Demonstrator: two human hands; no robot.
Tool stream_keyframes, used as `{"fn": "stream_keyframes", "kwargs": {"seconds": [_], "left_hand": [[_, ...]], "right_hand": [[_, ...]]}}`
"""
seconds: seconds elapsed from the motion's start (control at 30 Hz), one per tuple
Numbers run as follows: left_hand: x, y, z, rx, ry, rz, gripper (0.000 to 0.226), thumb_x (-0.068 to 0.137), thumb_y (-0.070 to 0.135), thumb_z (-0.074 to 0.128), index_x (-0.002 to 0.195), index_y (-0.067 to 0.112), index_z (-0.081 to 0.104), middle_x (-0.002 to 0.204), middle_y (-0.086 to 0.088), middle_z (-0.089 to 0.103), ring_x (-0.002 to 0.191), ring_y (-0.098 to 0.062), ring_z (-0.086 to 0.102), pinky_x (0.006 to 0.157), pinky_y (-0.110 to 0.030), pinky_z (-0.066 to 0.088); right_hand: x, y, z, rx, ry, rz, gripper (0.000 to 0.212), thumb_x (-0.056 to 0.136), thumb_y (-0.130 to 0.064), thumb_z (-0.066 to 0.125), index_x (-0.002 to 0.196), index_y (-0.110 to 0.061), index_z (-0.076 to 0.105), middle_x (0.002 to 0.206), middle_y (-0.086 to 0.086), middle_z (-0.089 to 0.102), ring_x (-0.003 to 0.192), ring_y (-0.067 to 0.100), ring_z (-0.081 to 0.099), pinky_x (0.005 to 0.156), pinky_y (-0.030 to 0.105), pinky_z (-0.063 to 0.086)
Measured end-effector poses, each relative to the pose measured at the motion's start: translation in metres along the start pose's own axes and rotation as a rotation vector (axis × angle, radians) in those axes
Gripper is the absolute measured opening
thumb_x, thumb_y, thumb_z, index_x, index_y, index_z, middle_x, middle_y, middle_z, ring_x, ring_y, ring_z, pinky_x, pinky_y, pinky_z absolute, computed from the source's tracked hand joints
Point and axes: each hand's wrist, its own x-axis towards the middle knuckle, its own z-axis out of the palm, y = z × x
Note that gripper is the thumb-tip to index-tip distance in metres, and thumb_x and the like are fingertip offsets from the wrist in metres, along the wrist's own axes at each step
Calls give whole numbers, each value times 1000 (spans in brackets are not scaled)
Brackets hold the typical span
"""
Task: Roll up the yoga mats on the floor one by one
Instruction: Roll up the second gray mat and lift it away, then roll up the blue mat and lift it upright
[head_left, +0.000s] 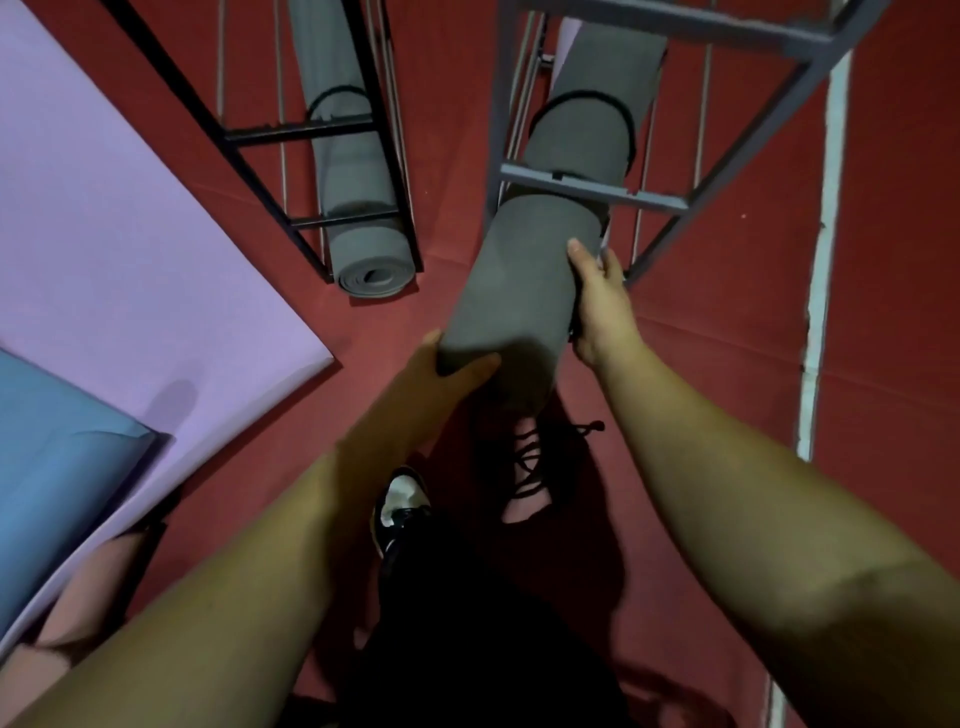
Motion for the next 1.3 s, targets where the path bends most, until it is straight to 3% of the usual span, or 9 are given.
{"fn": "stream_keyframes", "kwargs": {"seconds": [0.07,0.2,0.4,0.5,0.67,0.8,0.93,1.1,1.3], "left_hand": [[4,0,12,-14,24,-31,46,92,31,68,131,23,45,99,8,62,76,0,59,55,-8,45],[13,1,24,-157,11,-119,54,86,39,71,128,16,48,105,-13,67,55,2,60,46,-10,44],[16,7,38,-411,60,-180,79,58,43,90,121,14,54,108,-12,72,94,-27,73,87,-44,58],[19,13,44,-447,87,-167,82,59,40,89,127,13,51,110,-15,71,96,-30,72,90,-50,57],[40,45,56,-484,34,-55,27,92,8,67,118,8,58,107,-17,72,94,-29,72,81,-36,60],[79,60,69,-482,76,-76,52,88,15,73,132,3,48,120,-18,67,107,-32,68,97,-47,53],[104,68,76,-439,81,-64,86,58,48,85,128,10,53,111,-10,72,93,-26,73,88,-47,58],[130,71,76,-475,80,-15,80,57,49,83,121,8,60,103,-12,74,90,-28,74,87,-48,58],[150,56,72,-514,74,-63,97,58,52,86,135,8,48,114,-13,71,95,-29,73,88,-50,57]], "right_hand": [[-10,-12,-3,-16,0,-13,84,91,-30,69,156,-22,17,137,0,55,114,16,62,86,35,54],[-53,11,-14,30,-78,143,54,91,-34,67,137,-24,41,116,2,69,98,19,71,73,37,58],[-86,40,-12,-61,-101,126,71,76,-38,76,137,-32,40,122,2,65,98,18,67,59,27,55],[-80,39,-8,46,-79,19,75,72,-22,78,137,-21,43,121,10,66,103,28,69,80,38,60],[-51,15,-14,-5,-26,-46,56,88,-20,72,138,-23,47,117,5,70,102,23,70,84,41,59],[-21,-7,-19,-65,-11,-78,50,88,-28,72,133,-25,52,117,1,70,104,19,69,97,48,53],[2,-20,-20,-110,-2,-85,56,82,-35,76,132,-24,53,115,0,72,104,19,70,97,47,53],[22,-34,-15,-113,72,-99,38,88,-30,73,119,-17,55,112,7,71,95,19,72,79,35,58],[27,-31,-13,-344,133,-120,94,68,-62,75,143,-15,41,135,7,57,120,23,59,103,45,49]]}}
